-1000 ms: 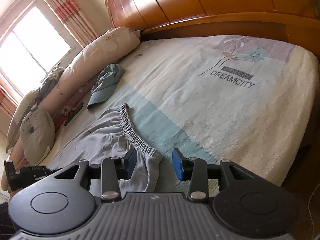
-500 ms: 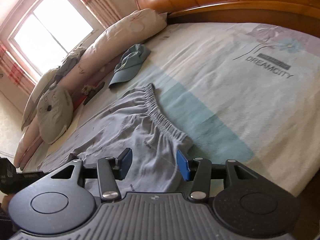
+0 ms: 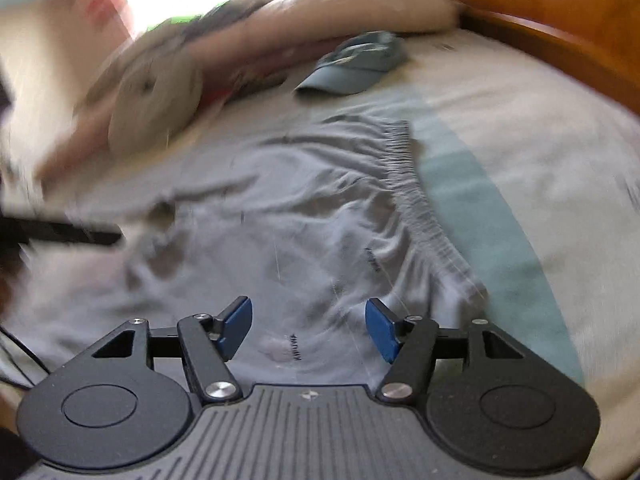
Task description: Fold clothes
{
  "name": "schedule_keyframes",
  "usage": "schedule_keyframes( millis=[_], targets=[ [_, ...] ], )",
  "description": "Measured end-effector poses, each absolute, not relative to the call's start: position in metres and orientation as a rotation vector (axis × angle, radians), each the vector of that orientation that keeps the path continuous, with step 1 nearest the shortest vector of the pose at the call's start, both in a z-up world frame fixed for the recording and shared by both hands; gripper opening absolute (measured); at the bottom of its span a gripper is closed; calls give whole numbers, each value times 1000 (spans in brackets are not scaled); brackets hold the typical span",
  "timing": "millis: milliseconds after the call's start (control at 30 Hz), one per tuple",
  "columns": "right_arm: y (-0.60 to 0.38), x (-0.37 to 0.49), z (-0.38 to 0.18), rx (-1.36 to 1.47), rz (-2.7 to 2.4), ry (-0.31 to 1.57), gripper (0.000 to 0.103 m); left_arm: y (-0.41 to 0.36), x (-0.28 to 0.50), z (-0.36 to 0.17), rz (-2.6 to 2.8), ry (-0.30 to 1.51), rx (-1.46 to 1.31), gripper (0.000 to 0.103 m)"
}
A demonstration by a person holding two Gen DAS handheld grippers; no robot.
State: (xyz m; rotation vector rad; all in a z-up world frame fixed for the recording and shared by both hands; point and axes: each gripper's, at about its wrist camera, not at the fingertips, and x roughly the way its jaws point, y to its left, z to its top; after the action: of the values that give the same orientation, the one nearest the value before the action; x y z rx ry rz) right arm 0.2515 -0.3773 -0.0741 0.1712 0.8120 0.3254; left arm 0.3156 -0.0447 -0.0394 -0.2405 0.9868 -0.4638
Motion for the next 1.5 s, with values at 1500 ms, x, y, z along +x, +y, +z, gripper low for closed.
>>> schedule_keyframes(
  millis=[1500],
  targets=[
    [-207, 252, -56, -147, 353, 833, 103, 205, 124, -63, 48, 942, -306, 62]
  ],
)
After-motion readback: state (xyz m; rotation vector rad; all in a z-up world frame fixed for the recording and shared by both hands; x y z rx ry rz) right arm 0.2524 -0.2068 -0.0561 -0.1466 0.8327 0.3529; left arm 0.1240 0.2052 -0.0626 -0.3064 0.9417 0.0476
